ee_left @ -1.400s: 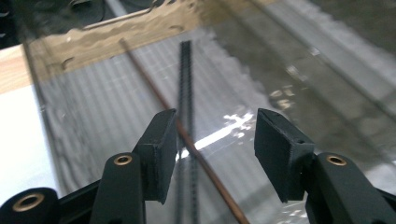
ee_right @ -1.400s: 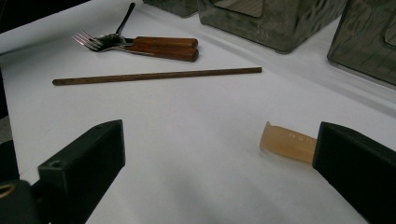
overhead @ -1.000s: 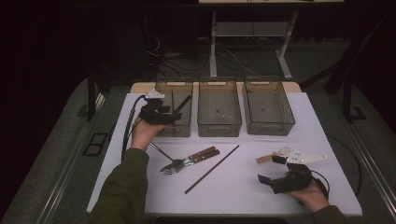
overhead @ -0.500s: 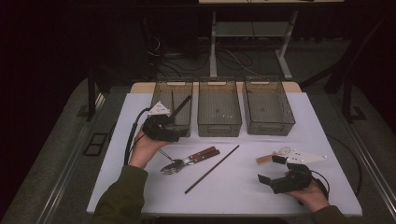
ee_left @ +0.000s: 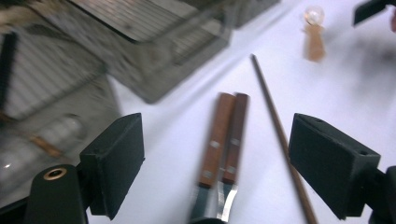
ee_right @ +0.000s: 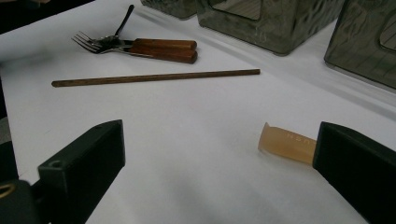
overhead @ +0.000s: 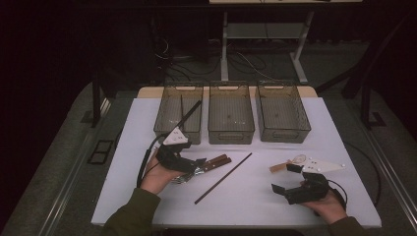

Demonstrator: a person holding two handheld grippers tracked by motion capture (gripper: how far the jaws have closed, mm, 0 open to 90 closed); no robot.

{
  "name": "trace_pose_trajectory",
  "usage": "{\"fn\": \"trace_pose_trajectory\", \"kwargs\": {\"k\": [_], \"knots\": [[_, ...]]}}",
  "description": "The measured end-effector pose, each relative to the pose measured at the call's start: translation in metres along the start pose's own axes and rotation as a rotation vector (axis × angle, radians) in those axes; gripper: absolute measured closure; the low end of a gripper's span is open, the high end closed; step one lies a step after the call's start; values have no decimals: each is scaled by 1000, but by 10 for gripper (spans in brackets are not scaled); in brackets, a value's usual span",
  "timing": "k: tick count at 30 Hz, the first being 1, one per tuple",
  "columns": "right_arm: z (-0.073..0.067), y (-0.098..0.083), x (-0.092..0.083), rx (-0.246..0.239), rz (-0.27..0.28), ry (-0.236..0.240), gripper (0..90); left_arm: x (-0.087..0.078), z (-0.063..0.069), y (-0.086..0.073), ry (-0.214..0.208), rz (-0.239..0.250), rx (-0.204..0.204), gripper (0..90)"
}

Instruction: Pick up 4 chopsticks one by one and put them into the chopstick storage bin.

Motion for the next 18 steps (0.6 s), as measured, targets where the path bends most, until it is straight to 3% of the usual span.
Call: {"fn": "trace_pose_trajectory", "kwargs": {"k": [7, 14, 18], "knots": [[0, 0, -1, 3, -3, -3, 23, 2, 30, -13, -42, -12, 49, 181], [0, 0, -1, 3, -2, -3, 23, 3, 50, -26, -83, -7, 32, 211], [1, 0, 0, 1, -3, -6, 23, 6, 56, -35, -106, -3, 6, 294]]}}
Point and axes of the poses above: each handheld gripper's, and its own axes: x roughly forward along the jaws, y roughly out of its top, z roughly to its right, the point moved 7 cm from there along x, roughly forward along the jaws, and after that the axes turned 1 degree about x, right-handed, at the moved point
